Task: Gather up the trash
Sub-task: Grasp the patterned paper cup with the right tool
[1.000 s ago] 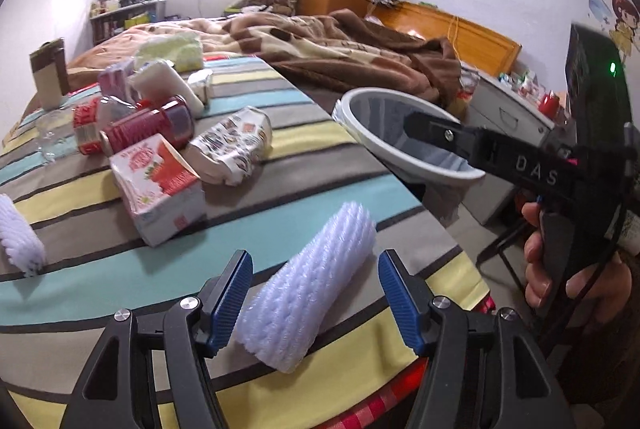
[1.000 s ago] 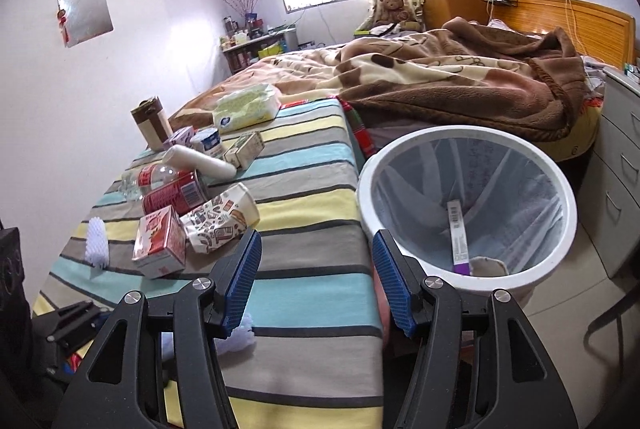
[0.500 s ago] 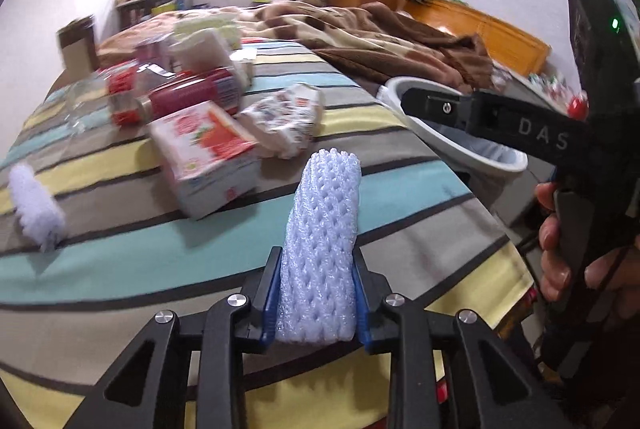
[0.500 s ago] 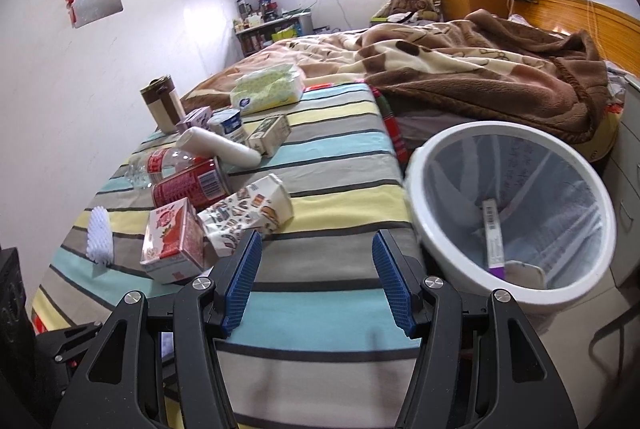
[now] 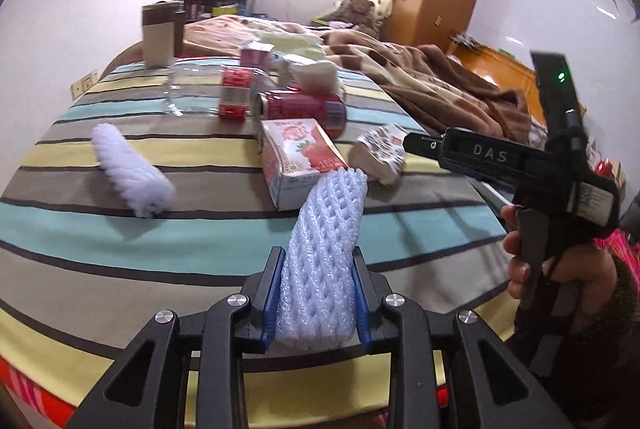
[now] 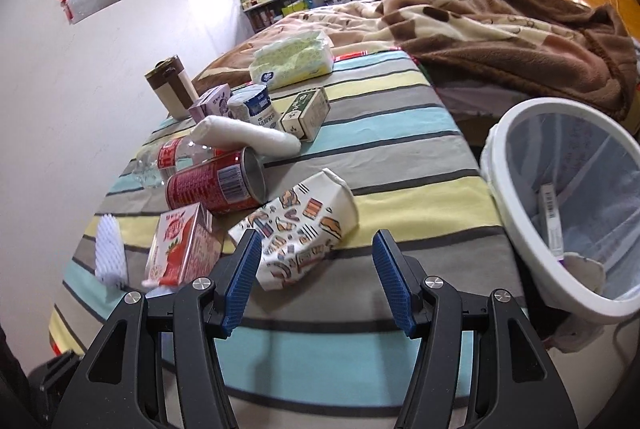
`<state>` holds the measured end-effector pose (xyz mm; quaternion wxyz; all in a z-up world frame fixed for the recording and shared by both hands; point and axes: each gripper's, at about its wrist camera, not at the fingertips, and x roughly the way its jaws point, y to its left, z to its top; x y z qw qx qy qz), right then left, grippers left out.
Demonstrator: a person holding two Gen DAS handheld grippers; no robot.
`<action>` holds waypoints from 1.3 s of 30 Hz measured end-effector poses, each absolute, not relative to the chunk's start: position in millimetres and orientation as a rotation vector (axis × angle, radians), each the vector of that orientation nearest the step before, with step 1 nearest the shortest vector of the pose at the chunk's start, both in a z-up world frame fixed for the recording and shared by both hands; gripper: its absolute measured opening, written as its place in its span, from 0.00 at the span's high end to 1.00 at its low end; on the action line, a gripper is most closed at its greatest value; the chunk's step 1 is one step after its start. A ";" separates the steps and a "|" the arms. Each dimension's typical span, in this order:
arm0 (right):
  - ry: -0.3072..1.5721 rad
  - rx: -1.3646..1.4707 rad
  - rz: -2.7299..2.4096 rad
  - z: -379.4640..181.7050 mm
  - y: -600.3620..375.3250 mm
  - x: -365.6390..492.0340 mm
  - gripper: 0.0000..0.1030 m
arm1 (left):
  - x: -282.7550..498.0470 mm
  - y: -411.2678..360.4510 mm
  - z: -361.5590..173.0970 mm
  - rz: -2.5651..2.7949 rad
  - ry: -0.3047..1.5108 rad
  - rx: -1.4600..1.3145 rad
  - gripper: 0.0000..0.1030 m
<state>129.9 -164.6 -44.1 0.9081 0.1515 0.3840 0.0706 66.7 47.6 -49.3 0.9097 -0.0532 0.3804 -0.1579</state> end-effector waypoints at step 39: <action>0.848 0.327 0.215 -51.4 -129.2 152.1 0.70 | 93.9 54.7 -65.5 -0.310 0.862 -0.149 0.67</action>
